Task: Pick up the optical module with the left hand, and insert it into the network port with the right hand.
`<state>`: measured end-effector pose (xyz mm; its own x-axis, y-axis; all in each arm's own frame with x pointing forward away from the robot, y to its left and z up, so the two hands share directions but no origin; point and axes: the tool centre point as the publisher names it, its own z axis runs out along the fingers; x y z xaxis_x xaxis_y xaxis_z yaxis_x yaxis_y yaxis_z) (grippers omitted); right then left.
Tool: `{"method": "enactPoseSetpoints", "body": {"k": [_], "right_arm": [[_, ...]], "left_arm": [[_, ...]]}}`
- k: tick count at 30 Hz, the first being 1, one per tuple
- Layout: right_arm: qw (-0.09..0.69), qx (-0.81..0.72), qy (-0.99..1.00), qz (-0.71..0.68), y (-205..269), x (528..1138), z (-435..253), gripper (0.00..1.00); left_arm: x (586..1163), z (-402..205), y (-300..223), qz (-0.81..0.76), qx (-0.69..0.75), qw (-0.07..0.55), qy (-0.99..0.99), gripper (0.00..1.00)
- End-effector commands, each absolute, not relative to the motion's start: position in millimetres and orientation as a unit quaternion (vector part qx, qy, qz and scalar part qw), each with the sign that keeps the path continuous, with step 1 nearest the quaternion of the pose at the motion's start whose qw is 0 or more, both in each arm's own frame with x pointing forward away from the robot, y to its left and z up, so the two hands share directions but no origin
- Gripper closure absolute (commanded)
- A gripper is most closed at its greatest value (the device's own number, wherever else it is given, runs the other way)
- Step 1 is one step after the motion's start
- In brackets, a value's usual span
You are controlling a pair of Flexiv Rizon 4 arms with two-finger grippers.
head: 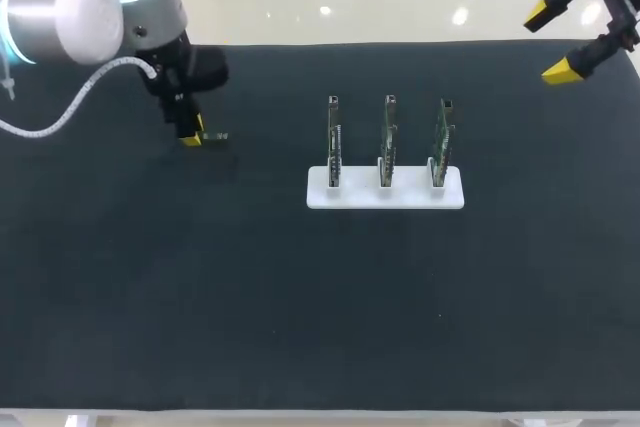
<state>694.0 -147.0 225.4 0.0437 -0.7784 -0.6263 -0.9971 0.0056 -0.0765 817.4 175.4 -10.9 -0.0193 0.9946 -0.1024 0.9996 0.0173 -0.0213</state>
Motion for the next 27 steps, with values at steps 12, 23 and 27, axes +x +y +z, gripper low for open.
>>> {"method": "enactPoseSetpoints", "body": {"k": [12,23,27], "right_arm": [[0.262,-0.674,0.658,0.210,-147,695,225,0.00],[0.262,-0.674,0.658,0.210,-147,695,225,0.00],[0.262,-0.674,0.658,0.210,-147,695,225,0.00]], "left_arm": [[814,-4,179,-0.048,0.702,0.044,0.709,1.00],[790,57,180,-0.109,0.725,0.157,0.662,1.00],[776,85,180,-0.143,0.723,0.197,0.646,1.00]]}}
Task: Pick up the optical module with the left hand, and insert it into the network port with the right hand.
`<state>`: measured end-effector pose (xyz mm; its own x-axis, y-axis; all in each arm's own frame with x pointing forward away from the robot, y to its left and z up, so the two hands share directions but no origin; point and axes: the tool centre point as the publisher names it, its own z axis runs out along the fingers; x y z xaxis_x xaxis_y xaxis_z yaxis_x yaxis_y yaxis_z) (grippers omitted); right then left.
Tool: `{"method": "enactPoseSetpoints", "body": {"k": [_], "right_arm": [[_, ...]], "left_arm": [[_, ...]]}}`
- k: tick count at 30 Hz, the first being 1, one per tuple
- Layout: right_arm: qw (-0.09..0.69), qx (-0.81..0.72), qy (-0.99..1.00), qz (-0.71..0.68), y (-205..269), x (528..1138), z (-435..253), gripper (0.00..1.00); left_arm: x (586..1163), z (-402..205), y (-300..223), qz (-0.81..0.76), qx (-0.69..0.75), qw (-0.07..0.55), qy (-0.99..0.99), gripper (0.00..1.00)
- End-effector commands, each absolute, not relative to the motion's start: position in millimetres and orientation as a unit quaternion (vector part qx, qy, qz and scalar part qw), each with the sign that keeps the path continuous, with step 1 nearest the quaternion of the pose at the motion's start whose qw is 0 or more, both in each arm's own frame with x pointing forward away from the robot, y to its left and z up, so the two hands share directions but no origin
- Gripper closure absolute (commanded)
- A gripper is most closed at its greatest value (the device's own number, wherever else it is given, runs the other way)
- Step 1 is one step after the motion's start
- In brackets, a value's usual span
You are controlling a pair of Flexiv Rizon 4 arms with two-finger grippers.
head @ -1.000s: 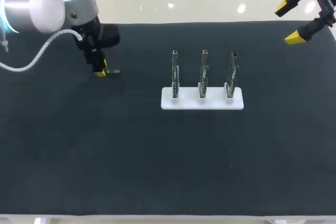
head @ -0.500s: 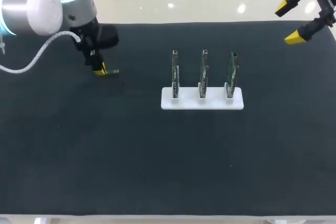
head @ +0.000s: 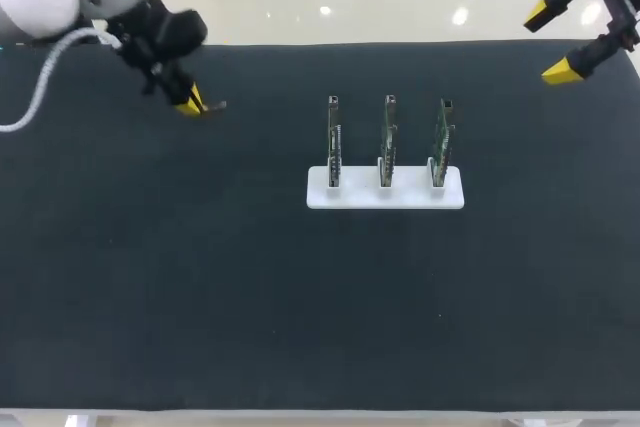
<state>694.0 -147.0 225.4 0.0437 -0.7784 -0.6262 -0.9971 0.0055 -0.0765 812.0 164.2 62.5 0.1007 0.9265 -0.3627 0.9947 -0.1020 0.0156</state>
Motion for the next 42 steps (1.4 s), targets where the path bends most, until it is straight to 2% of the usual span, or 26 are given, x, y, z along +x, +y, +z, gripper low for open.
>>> {"method": "enactPoseSetpoints", "body": {"k": [1,13,28,42], "right_arm": [[0.262,-0.674,0.658,0.210,-147,695,225,0.00],[0.262,-0.674,0.658,0.210,-147,695,225,0.00],[0.262,-0.674,0.658,0.210,-147,695,225,0.00],[0.262,-0.674,0.658,0.210,-147,695,225,0.00]], "left_arm": [[772,95,180,-0.154,0.725,0.217,0.636,1.00],[737,168,181,-0.258,0.702,0.311,0.587,1.00],[712,230,177,-0.368,0.652,0.423,0.510,1.00],[703,249,165,-0.463,0.601,0.442,0.479,1.00]]}}
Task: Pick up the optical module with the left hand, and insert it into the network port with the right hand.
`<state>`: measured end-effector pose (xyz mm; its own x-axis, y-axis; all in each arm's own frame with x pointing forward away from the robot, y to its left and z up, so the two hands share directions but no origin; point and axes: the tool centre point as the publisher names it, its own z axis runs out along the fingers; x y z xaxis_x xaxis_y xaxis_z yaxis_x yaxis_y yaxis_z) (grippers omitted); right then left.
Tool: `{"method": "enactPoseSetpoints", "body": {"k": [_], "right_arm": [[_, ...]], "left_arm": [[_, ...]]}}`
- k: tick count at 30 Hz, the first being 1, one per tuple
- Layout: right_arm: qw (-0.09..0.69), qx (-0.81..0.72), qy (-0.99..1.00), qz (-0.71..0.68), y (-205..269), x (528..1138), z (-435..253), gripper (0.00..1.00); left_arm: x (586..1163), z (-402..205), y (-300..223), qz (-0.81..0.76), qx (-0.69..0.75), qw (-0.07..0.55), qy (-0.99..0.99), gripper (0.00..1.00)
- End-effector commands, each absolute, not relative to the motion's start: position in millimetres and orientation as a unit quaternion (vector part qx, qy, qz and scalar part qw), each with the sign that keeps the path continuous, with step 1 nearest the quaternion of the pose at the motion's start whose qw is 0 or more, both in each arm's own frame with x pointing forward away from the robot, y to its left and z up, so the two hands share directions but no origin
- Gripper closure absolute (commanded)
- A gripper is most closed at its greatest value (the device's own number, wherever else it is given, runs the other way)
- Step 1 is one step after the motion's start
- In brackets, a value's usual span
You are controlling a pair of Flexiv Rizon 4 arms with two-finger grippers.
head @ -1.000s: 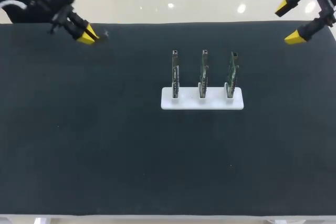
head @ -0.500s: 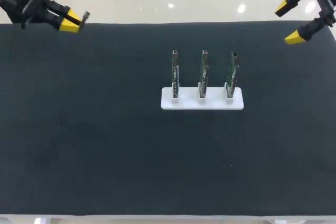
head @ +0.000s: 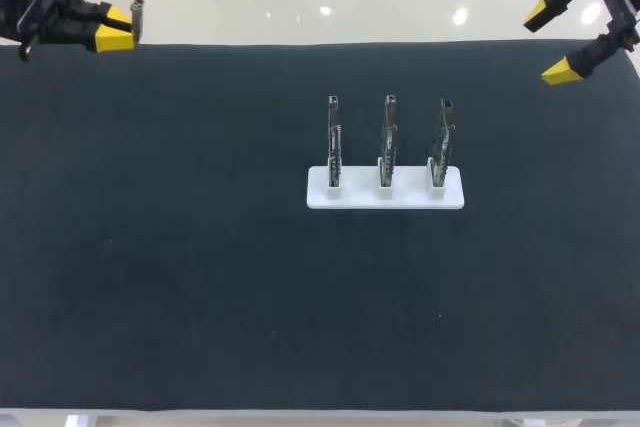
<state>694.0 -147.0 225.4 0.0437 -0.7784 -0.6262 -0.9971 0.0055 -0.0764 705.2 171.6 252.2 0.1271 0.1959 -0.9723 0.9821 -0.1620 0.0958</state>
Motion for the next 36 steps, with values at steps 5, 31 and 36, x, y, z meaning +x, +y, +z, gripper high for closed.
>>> {"method": "enactPoseSetpoints", "body": {"k": [5,31,36], "right_arm": [[0.262,-0.674,0.658,0.210,-147,695,225,0.00],[0.262,-0.674,0.658,0.210,-147,695,225,0.00],[0.262,-0.674,0.658,0.210,-147,695,225,0.00]], "left_arm": [[702,249,160,-0.469,0.601,0.436,0.477,1.00],[702,256,89,-0.481,0.562,0.489,0.462,1.00],[705,257,64,-0.490,0.543,0.500,0.464,1.00]]}}
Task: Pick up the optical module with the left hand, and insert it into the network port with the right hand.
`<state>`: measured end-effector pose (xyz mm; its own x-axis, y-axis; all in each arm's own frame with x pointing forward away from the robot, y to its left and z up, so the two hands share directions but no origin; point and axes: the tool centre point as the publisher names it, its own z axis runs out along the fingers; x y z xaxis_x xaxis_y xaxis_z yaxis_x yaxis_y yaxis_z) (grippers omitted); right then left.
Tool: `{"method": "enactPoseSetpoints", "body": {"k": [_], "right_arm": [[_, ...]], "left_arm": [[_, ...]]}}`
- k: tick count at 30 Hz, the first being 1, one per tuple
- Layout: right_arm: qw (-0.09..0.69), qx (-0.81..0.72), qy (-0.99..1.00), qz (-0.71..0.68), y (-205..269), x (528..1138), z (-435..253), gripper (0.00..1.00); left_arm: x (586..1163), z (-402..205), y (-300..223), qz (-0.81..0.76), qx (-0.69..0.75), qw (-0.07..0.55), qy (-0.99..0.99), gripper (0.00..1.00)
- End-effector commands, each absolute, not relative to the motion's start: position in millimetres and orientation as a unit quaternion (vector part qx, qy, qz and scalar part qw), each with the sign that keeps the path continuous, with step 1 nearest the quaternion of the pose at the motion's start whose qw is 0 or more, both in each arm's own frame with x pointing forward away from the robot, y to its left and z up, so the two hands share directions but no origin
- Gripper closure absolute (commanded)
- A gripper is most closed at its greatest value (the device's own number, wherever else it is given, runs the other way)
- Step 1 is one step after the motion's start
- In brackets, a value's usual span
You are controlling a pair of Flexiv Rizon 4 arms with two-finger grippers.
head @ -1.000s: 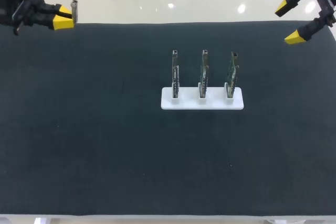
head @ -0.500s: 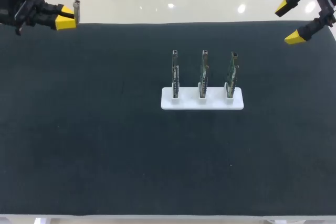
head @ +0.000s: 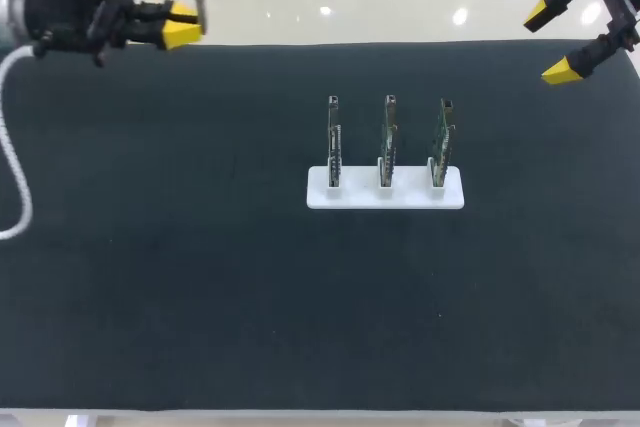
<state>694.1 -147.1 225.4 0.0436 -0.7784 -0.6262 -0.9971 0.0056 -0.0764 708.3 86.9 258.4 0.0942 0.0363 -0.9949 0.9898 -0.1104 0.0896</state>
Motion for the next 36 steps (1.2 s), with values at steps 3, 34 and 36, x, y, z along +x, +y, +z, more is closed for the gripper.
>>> {"method": "enactPoseSetpoints", "body": {"k": [3,34,36], "right_arm": [[0.262,-0.674,0.658,0.210,-147,695,225,0.00],[0.262,-0.674,0.658,0.210,-147,695,225,0.00],[0.262,-0.674,0.658,0.210,-147,695,225,0.00]], "left_arm": [[706,257,52,-0.496,0.537,0.501,0.463,1.00],[692,237,-43,-0.494,0.533,0.503,0.468,1.00],[692,237,-43,-0.494,0.533,0.503,0.468,1.00]]}}
